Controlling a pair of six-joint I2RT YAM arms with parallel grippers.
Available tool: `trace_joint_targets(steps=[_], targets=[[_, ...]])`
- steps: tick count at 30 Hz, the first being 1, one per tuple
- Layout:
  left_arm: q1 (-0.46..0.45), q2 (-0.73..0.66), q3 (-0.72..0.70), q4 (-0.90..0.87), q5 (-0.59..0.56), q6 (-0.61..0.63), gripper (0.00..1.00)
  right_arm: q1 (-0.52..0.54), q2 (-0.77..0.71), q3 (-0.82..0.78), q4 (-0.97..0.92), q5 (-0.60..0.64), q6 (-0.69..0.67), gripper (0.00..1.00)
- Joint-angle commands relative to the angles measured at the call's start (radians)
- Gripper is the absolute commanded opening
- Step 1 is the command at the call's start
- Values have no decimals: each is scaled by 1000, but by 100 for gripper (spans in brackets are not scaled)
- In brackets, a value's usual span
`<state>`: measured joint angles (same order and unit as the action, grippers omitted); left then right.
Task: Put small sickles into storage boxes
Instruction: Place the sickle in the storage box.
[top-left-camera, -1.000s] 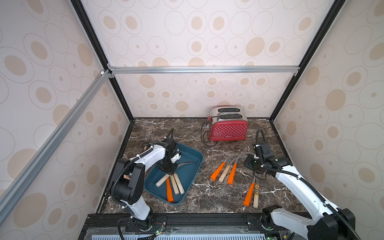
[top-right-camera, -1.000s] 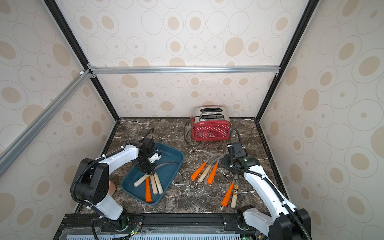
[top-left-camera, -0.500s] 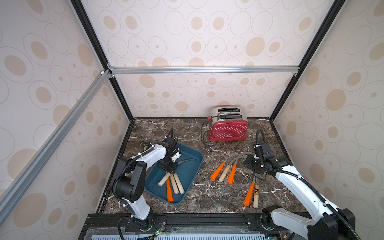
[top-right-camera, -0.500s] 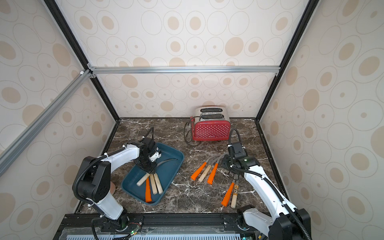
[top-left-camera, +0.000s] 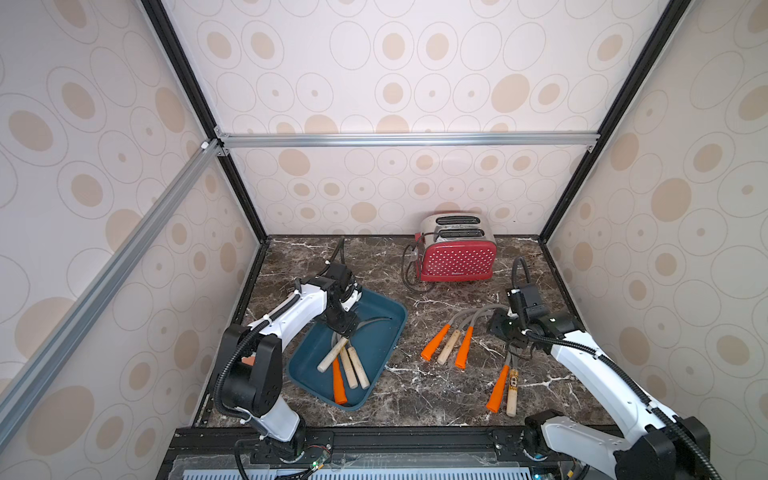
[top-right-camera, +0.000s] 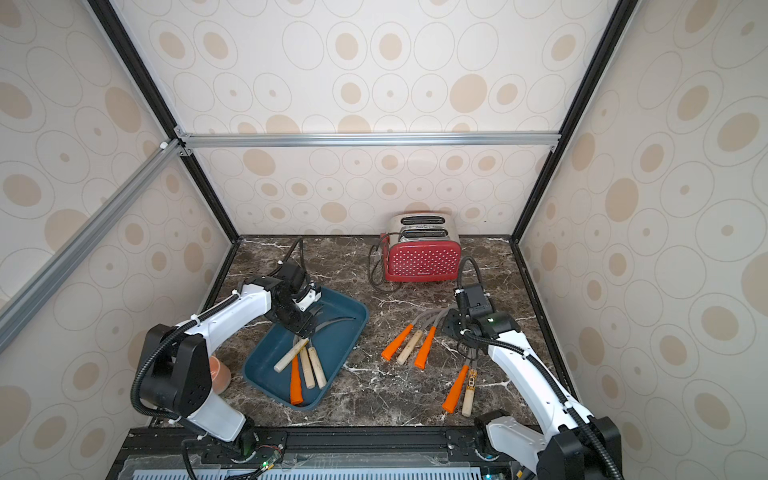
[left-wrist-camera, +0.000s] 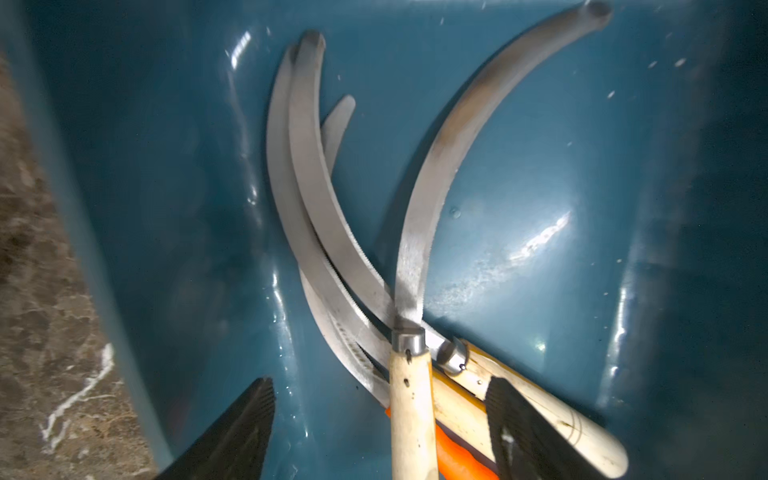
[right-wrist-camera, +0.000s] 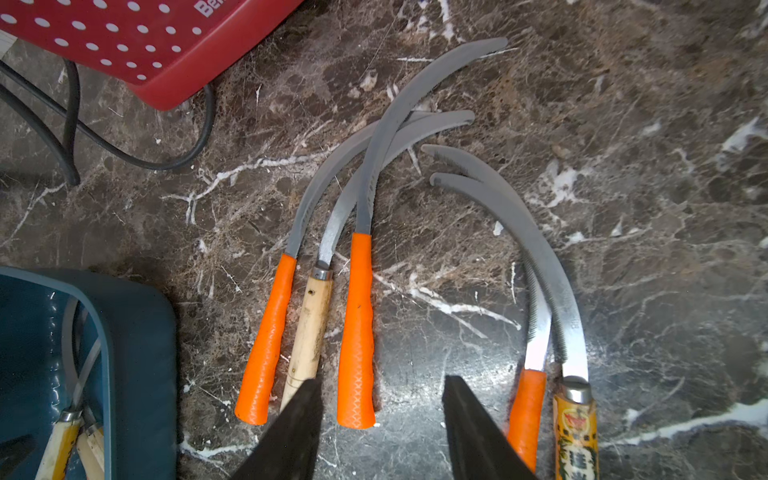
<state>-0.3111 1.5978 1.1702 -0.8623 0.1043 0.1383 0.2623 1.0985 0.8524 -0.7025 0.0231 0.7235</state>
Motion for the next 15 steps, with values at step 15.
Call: trace_joint_targets(steps=[15], targets=[[140, 45, 265, -100, -47, 30, 90, -2, 31, 5, -15, -36, -36, 50]])
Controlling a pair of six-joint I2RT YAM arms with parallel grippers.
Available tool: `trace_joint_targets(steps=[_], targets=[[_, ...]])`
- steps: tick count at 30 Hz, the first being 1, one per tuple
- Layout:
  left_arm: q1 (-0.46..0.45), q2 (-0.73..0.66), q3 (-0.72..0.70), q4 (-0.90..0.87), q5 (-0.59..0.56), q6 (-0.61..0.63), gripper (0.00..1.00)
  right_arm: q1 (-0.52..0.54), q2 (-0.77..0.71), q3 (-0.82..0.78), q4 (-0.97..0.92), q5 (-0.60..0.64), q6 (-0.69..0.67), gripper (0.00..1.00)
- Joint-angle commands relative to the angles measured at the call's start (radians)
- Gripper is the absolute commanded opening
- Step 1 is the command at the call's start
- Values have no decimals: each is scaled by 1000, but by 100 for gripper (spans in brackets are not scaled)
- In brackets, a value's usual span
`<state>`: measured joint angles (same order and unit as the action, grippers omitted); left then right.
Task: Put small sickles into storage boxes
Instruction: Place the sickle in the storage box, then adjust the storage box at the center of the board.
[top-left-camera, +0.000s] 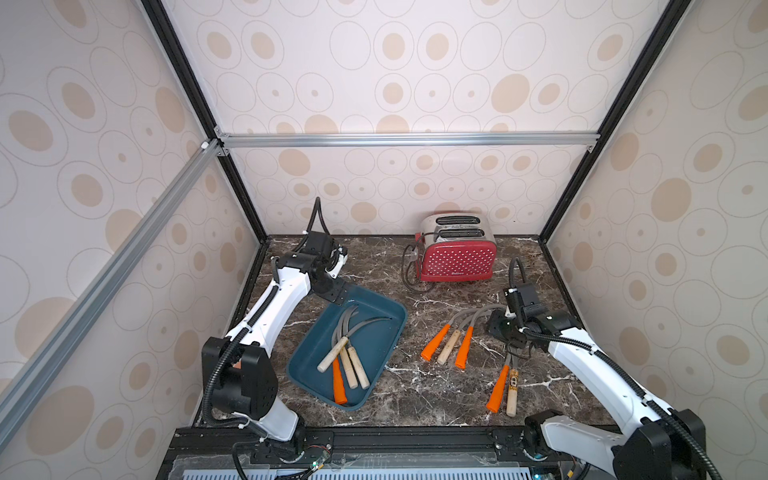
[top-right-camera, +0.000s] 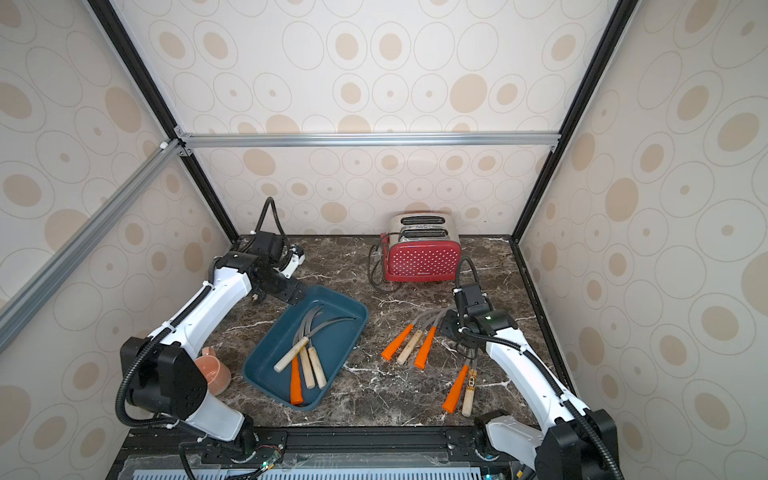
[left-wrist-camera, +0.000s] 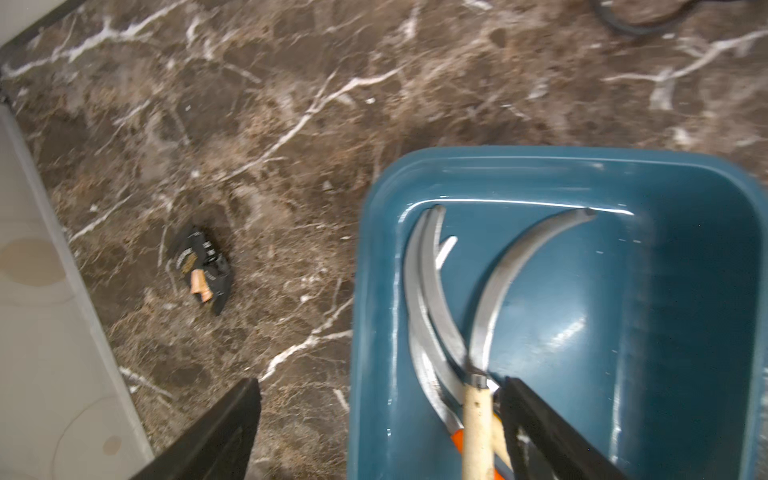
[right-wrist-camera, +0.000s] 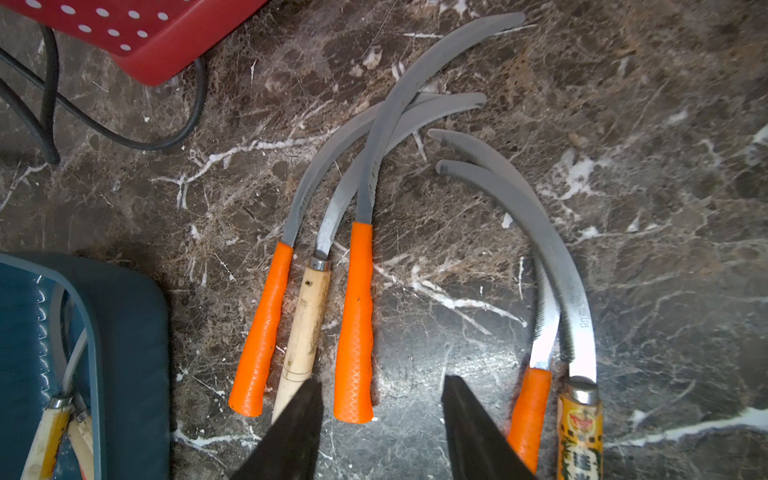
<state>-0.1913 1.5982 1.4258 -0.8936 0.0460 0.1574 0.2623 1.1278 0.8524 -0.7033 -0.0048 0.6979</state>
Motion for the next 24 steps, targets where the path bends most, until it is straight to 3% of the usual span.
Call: trace_joint_targets(steps=[1, 8, 24], targets=[[24, 54, 2, -63, 18, 14, 90, -2, 5, 5, -13, -8, -13, 50], [37, 130, -24, -8, 3, -21, 89, -3, 18, 16, -18, -19, -21, 50], [49, 248, -27, -10, 122, -43, 76, -2, 11, 8, -27, -18, -21, 49]])
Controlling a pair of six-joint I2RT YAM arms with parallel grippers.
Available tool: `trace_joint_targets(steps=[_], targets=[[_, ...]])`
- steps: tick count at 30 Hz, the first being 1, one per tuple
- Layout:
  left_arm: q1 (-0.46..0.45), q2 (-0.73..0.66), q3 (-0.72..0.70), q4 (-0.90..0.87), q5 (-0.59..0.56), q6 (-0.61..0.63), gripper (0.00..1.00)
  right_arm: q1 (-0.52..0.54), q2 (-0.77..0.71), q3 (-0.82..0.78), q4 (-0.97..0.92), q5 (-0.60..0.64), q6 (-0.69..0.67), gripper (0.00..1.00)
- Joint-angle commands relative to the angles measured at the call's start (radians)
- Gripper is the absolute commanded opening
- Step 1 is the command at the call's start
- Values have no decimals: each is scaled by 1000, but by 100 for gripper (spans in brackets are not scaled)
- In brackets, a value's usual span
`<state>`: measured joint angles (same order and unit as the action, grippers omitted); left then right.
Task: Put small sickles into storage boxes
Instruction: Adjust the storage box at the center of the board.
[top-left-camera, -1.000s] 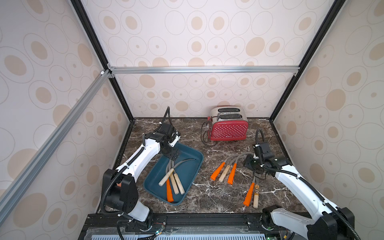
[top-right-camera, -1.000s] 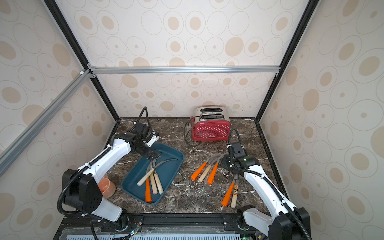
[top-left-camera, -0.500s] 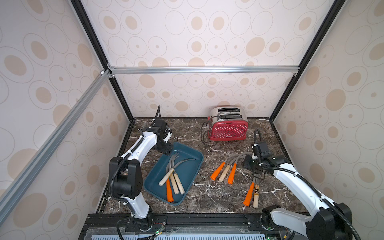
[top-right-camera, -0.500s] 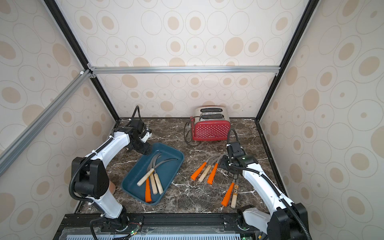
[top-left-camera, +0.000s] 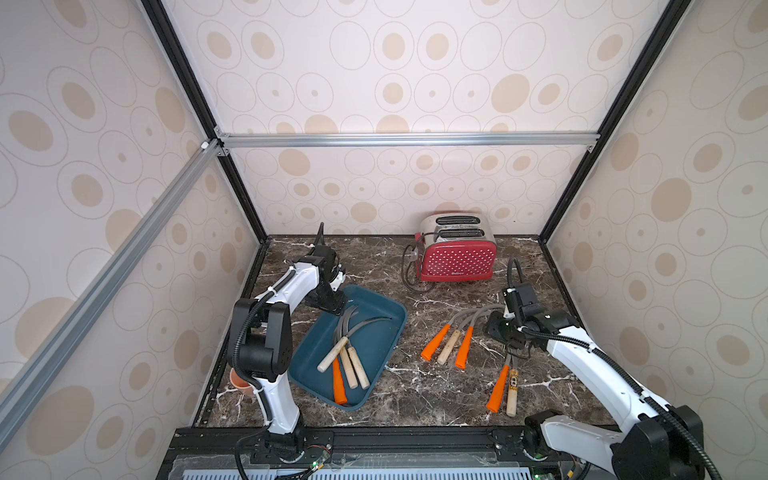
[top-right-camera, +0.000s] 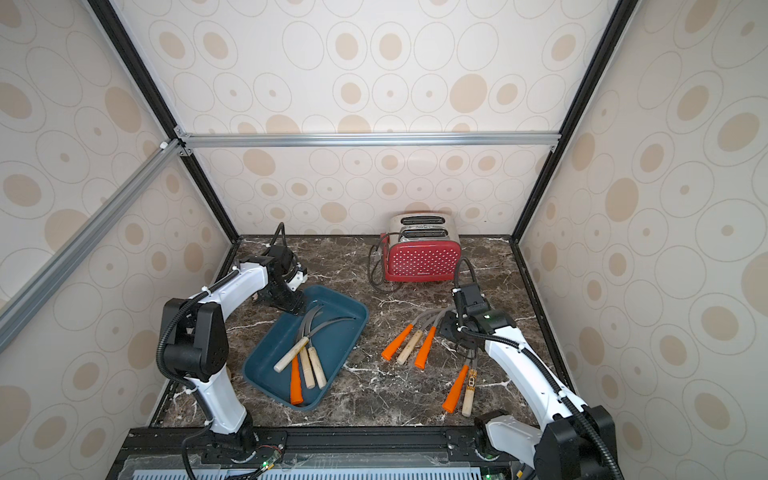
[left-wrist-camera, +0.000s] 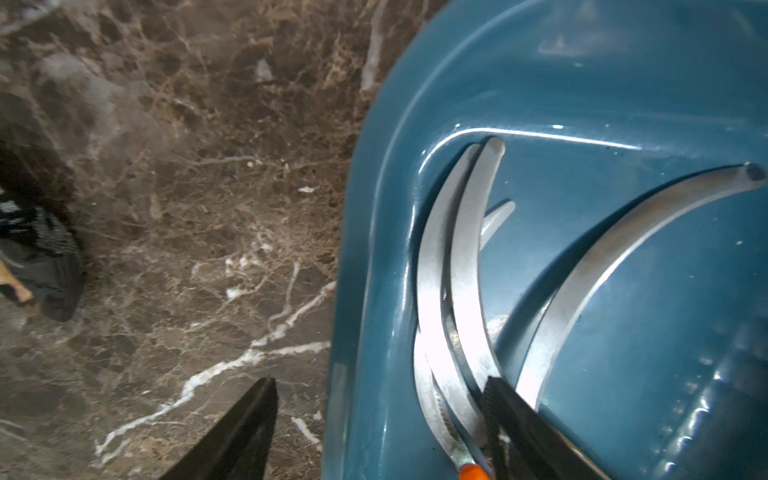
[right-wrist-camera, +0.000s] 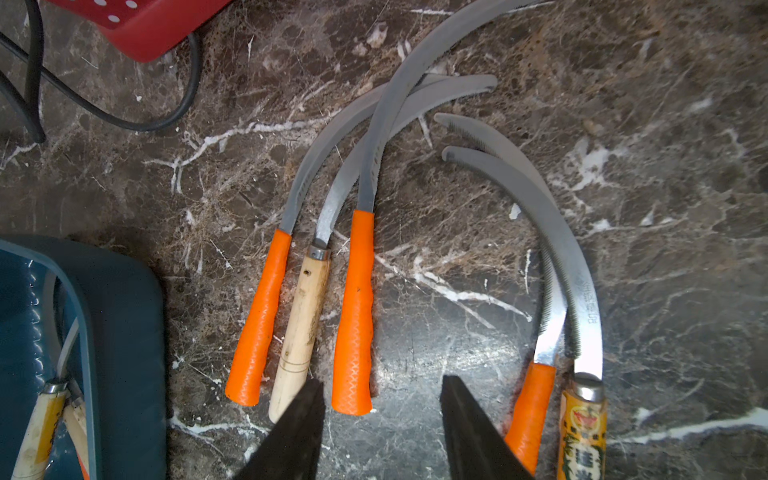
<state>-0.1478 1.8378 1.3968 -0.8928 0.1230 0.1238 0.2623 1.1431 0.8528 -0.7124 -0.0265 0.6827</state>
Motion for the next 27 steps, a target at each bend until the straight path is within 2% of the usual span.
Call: trace_joint_targets(steps=[1, 6, 15, 17, 20, 22, 27], targets=[[6, 12, 2, -11, 50, -12, 75, -3, -4, 9, -18, 3, -6, 49], [6, 10, -3, -13, 84, -12, 70, -3, -1, 9, -16, 0, -7, 49], [5, 4, 11, -24, 145, -21, 66, -3, 3, 6, -12, -6, -5, 49], [5, -1, 12, -28, 169, -17, 60, -2, 4, 6, -12, -6, -3, 49], [5, -4, 12, -29, 180, -12, 60, -1, 7, 5, -10, -11, -2, 49], [5, -7, 12, -29, 181, -8, 61, -2, 9, 5, -9, -15, 0, 49], [5, -17, 43, -28, 133, 5, 72, -1, 12, 8, -6, -23, 6, 49]])
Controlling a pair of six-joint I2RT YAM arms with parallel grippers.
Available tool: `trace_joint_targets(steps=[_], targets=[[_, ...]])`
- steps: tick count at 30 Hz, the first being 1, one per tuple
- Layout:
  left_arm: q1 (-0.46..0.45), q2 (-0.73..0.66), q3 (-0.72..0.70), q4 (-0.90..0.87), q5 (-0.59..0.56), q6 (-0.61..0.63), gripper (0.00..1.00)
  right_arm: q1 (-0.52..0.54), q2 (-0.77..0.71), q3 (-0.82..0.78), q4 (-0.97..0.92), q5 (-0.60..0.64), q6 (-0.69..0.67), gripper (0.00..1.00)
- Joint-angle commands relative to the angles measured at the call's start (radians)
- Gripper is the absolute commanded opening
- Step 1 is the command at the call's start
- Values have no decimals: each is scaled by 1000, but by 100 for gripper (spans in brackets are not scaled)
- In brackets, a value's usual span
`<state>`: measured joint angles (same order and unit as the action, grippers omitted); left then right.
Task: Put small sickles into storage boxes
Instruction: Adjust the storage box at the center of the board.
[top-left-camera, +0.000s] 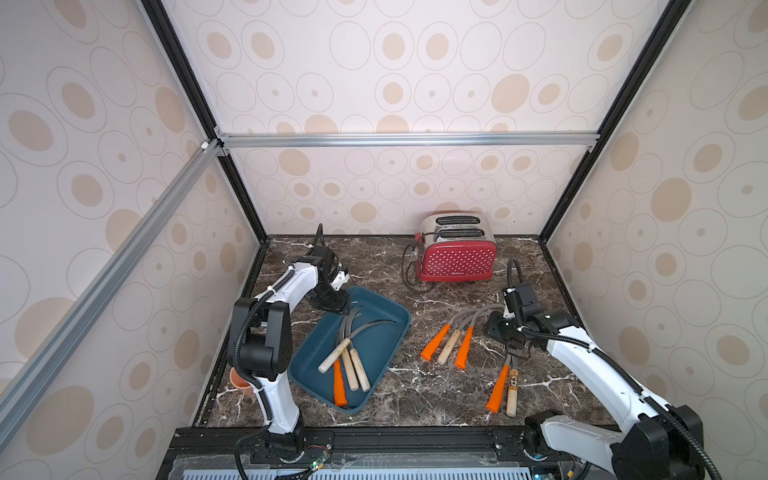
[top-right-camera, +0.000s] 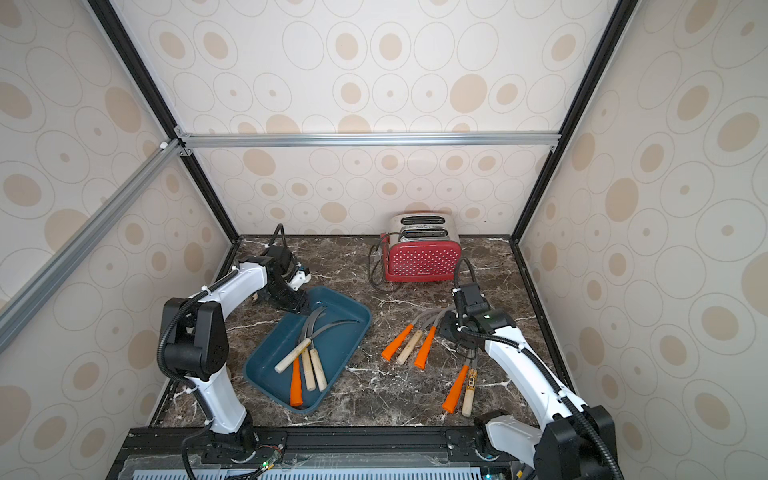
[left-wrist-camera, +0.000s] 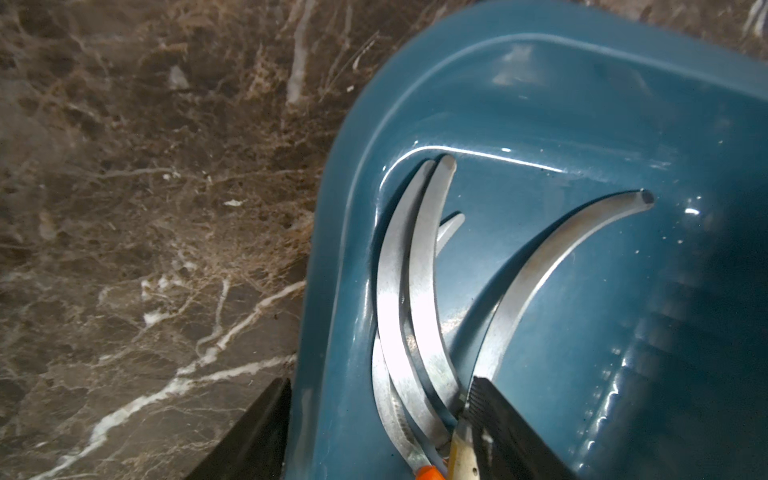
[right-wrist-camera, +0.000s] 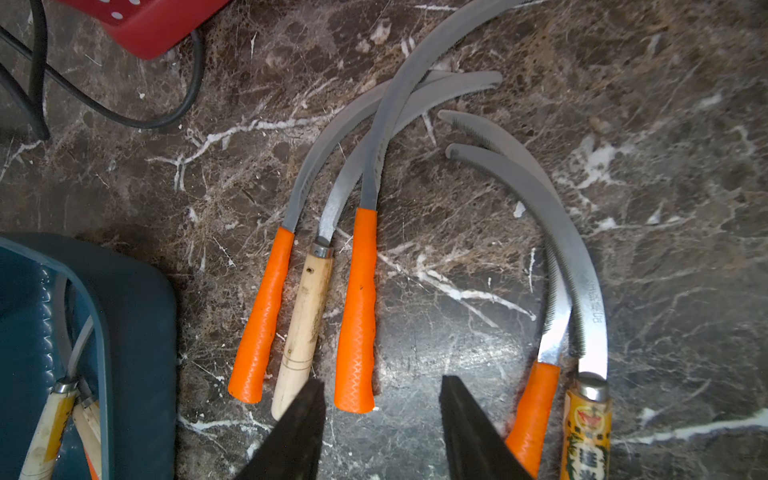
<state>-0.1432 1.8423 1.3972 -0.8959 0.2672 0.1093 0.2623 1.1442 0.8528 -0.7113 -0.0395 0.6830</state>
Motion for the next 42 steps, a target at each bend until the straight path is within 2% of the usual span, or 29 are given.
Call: trace_joint_targets(steps=[1, 4, 8, 14, 19, 25, 34, 42], targets=[[1, -28, 55, -20, -31, 23, 75, 2, 14, 11, -6, -13, 7, 49], [1, -40, 93, -3, -86, 23, 82, 12, 32, 23, -5, -7, 10, 49], [1, -45, 146, 13, -131, 18, 87, 79, 77, 61, -7, 18, 16, 49], [4, -64, 221, 14, -157, 9, 92, 168, 159, 98, 37, 30, 61, 48], [7, -104, 307, 4, -153, 17, 99, 239, 252, 122, 70, 39, 97, 47], [14, -124, 447, -22, -135, 20, 99, 309, 366, 179, 72, 64, 133, 45], [19, -100, 572, -87, -73, 11, 99, 333, 429, 183, 46, 83, 195, 44], [24, -108, 578, -100, -52, 37, 99, 366, 482, 209, 10, 122, 238, 53]])
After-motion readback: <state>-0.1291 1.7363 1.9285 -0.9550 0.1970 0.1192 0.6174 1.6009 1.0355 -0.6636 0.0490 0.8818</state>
